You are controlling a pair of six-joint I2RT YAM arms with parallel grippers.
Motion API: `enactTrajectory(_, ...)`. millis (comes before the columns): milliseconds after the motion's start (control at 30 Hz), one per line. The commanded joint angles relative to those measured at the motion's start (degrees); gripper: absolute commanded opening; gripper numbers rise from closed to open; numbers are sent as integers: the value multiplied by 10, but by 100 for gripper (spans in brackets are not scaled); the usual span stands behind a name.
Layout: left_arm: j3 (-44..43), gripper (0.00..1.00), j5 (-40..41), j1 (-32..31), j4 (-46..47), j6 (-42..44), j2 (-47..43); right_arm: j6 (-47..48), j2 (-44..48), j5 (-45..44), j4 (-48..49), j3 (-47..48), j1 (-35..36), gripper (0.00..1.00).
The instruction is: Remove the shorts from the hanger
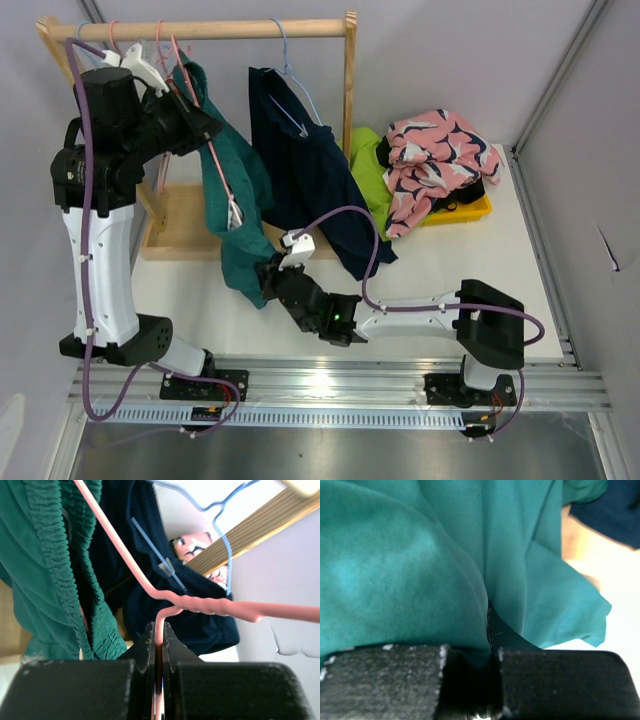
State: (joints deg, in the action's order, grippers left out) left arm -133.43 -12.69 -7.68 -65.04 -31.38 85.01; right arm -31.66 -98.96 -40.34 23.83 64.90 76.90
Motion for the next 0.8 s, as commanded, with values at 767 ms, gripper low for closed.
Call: enactTrajectory(767, -87, 0, 124, 12, 213, 87, 22, -661, 10, -349, -949, 82, 456, 0)
